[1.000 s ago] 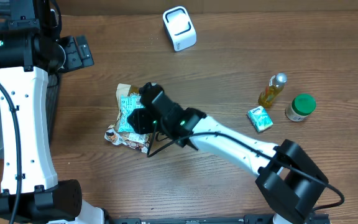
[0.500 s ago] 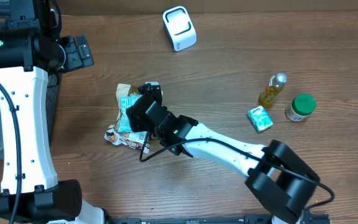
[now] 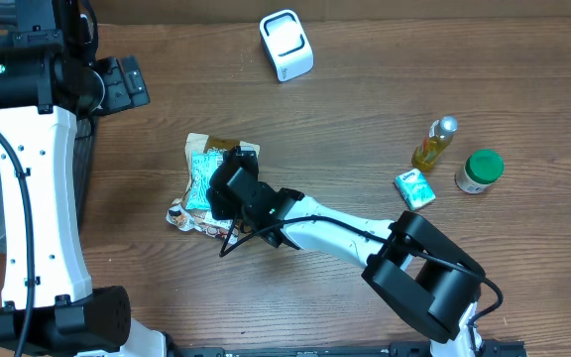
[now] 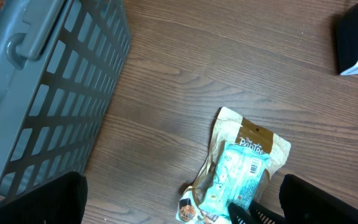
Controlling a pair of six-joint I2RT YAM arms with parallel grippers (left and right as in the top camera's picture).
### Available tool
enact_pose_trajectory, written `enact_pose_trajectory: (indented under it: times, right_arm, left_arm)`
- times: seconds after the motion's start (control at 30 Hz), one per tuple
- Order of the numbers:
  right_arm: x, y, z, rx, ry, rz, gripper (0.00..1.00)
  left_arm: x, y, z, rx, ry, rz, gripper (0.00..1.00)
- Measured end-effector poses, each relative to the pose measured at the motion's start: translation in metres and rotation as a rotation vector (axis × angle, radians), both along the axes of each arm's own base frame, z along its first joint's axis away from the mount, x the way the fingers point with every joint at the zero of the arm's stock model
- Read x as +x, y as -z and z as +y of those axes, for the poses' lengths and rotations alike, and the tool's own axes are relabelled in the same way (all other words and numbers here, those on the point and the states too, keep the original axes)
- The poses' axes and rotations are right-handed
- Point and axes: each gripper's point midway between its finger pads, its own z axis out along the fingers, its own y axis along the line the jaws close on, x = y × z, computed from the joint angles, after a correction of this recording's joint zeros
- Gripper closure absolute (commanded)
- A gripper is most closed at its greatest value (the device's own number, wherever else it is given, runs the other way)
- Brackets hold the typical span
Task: Scan the item barcode
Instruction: 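Grasp the mint-green snack pouch with the right gripper, then pull the green pouch right and drop it on the table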
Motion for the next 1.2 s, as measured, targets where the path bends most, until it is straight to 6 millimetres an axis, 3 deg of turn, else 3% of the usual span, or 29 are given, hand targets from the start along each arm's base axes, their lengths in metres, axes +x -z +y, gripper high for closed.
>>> enact_pose_trajectory:
  times: [0.13, 0.27, 0.4, 0.53, 0.63, 0.73, 0.87, 0.93, 1.07, 1.2]
  right_arm:
    - [-0.001, 0.015, 0.000, -0.015, -0.001, 0.017, 0.67]
    - [-0.001, 0.014, 0.002, -0.004, -0.001, 0.020, 0.86]
    - [0.001, 0.011, 0.005, 0.011, -0.001, 0.008, 0.96]
    - [0.001, 0.007, 0.004, 0.014, -0.004, 0.004, 0.96]
    - [-0.002, -0.006, 0.001, 0.002, -0.035, -0.012, 0.96]
    - [-0.008, -0.036, -0.006, -0.010, -0.087, -0.051, 0.96]
    - [-0.018, -0.069, -0.023, -0.071, -0.182, -0.113, 0.96]
    - [-0.024, -0.065, -0.038, -0.160, -0.245, -0.108, 0.96]
    - [-0.044, -0.035, -0.076, -0.369, -0.392, -0.040, 0.95]
    - [-0.047, -0.027, -0.092, -0.444, -0.468, -0.026, 0.93]
  left_arm:
    - [0.000, 0.000, 0.000, 0.000, 0.000, 0.000, 0.01]
    - [0.000, 0.000, 0.000, 0.000, 0.000, 0.000, 0.00]
    - [0.000, 0.000, 0.000, 0.000, 0.000, 0.000, 0.01]
    - [0.000, 0.000, 0.000, 0.000, 0.000, 0.000, 0.01]
    - [0.000, 0.000, 0.000, 0.000, 0.000, 0.000, 0.01]
    - [0.000, 0.000, 0.000, 0.000, -0.001, 0.000, 0.00]
    - [0.000, 0.000, 0.000, 0.000, 0.000, 0.000, 0.00]
    - [0.000, 0.000, 0.000, 0.000, 0.000, 0.000, 0.01]
    - [0.000, 0.000, 0.000, 0.000, 0.000, 0.000, 0.01]
    - [0.000, 0.000, 0.000, 0.000, 0.000, 0.000, 0.01]
